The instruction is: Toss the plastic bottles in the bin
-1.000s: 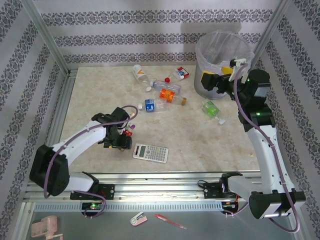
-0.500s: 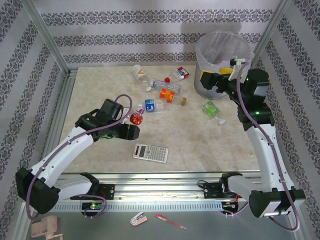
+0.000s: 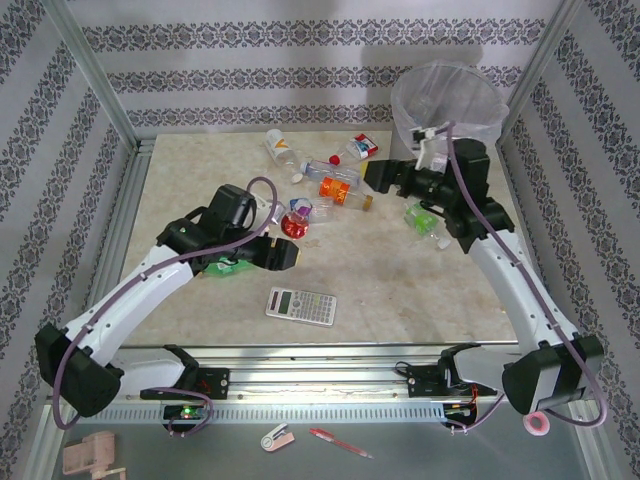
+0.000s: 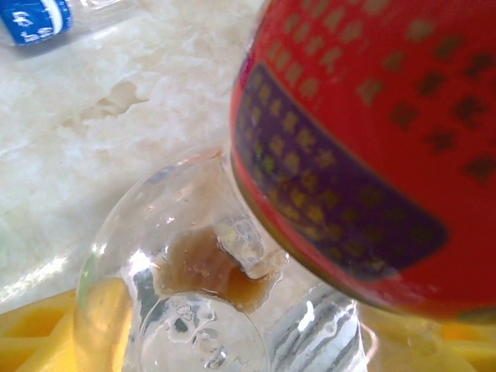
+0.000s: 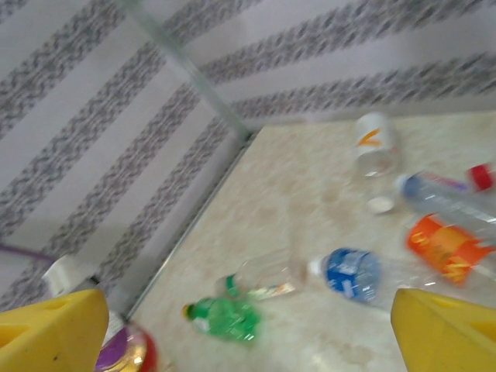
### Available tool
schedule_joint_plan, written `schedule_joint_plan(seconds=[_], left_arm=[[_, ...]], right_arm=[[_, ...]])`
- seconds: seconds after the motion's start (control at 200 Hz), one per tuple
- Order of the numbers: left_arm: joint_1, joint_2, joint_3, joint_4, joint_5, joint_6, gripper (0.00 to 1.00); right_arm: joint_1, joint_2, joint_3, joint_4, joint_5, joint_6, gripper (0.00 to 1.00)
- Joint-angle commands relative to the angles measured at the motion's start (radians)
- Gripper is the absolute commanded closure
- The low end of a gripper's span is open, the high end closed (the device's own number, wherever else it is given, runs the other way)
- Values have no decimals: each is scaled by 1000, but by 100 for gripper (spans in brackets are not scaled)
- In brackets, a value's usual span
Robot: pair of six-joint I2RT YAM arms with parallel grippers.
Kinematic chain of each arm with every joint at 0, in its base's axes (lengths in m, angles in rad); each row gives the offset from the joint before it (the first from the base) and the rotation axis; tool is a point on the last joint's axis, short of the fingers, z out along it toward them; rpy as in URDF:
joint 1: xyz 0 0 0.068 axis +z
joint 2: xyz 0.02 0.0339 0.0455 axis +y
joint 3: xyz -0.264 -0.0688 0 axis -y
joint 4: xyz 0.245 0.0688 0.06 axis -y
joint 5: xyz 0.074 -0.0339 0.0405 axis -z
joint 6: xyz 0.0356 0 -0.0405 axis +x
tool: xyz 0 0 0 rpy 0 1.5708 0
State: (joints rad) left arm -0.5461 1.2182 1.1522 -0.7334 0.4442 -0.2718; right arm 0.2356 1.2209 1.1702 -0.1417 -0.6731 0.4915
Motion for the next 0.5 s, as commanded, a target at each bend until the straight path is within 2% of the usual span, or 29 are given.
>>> schedule_joint_plan(seconds=[0.0, 0.19, 0.495], left_arm=[[-15, 24, 41, 38, 40, 29, 52], [-26, 53, 65, 49, 63, 40, 53], [-34, 78, 73, 65, 96, 41, 53]], right_arm=[[71, 26, -13, 62, -110, 32, 8], [185, 71, -17, 72, -132, 15, 14], [255, 124, 15, 46, -145, -18, 22]])
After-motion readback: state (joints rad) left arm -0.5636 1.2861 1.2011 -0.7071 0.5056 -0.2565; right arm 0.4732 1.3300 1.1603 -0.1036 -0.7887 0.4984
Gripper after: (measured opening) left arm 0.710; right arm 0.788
